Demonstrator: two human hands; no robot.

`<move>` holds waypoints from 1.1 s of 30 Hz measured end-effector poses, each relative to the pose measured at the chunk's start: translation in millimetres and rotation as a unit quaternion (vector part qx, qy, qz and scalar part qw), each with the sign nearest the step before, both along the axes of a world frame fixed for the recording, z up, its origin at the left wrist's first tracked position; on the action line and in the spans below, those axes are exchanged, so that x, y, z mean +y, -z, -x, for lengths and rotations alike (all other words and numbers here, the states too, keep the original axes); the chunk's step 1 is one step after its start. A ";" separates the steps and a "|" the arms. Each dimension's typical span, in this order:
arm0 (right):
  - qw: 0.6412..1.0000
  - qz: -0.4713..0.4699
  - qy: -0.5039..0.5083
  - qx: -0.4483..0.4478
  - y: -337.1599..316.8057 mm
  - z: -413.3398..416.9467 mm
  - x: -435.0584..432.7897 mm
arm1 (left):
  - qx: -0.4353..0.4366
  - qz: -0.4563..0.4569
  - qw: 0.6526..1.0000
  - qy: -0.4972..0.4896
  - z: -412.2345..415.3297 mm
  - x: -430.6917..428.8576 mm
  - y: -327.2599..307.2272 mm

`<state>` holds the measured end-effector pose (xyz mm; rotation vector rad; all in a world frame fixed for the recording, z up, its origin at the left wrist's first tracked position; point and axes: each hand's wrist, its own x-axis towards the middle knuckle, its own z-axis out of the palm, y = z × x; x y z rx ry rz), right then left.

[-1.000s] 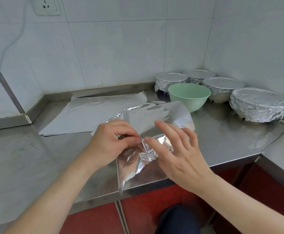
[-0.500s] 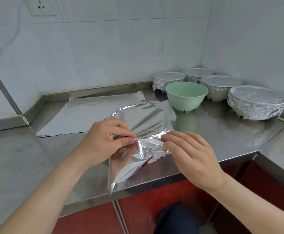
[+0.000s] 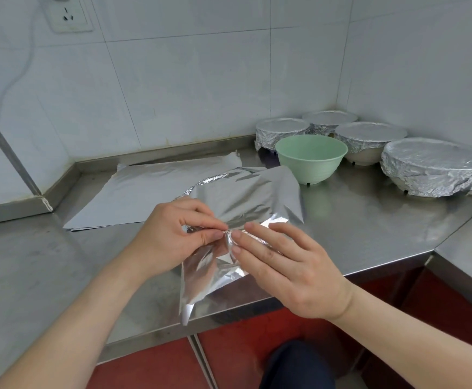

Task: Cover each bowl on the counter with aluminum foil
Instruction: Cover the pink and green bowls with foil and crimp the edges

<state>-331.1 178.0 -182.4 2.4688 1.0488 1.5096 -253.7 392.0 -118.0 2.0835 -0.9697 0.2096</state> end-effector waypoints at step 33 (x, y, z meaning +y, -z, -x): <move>0.973 -0.078 0.084 0.202 -50.9 -18.0 33.0 | -0.187 -0.028 0.982 0.016 -1.0 3.6 9.2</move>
